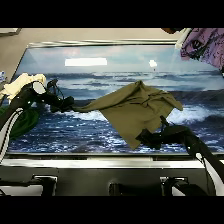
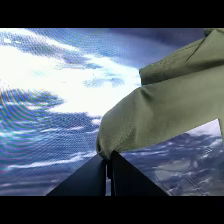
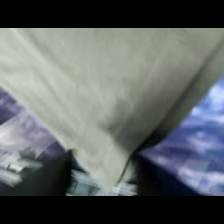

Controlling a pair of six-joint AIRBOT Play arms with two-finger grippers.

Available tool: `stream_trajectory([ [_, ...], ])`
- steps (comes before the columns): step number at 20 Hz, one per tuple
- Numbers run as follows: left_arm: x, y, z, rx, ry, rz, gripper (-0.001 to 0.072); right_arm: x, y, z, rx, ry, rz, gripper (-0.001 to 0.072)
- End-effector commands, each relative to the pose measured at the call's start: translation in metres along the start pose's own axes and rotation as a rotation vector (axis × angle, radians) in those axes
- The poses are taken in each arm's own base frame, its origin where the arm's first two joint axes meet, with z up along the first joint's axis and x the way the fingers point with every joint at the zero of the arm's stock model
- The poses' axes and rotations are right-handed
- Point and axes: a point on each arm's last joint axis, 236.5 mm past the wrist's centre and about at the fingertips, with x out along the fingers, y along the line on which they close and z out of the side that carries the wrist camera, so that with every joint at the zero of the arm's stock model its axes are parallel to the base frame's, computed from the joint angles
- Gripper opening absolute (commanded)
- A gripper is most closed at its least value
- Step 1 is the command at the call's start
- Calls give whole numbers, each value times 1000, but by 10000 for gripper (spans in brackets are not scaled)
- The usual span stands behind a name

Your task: Fold the clothes and pants, and hang the long-sleeved shirts on hangers.

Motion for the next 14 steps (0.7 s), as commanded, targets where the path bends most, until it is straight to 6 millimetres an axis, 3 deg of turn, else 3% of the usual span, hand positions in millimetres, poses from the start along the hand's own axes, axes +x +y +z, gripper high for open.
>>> stream_trajectory([
  [1, 0, 0, 0, 1, 0, 0, 15, 7, 14, 15, 29, -77, 28, 118],
  [2, 0, 0, 0, 1, -1, 0, 15, 3, 20, 22, 6, -92, 36, 25],
  [4, -7, -2, 6, 18, -22, -6, 14, -15, 46, 41, -89, -134, 57, 25],
  [6, -39, -17, 29, 107, -114, -40, 14, -59, 89, 75, -196, -234, 88, 25],
  [7, -67, -27, 46, 144, -190, -57, 14, -95, 116, 96, -235, -304, 123, 25],
  [9, -148, -50, 80, 190, -391, -99, 14, -185, 170, 126, -326, -467, 194, 25],
  [10, -198, -63, 90, 227, -506, -118, 14, -233, 195, 131, -376, -553, 229, 25],
  [12, -300, -86, 88, 303, -729, -146, 14, -330, 242, 115, -491, -715, 284, 25],
  [14, -396, -102, 60, 370, -938, -158, 14, -410, 280, 69, -611, -854, 323, 25],
])
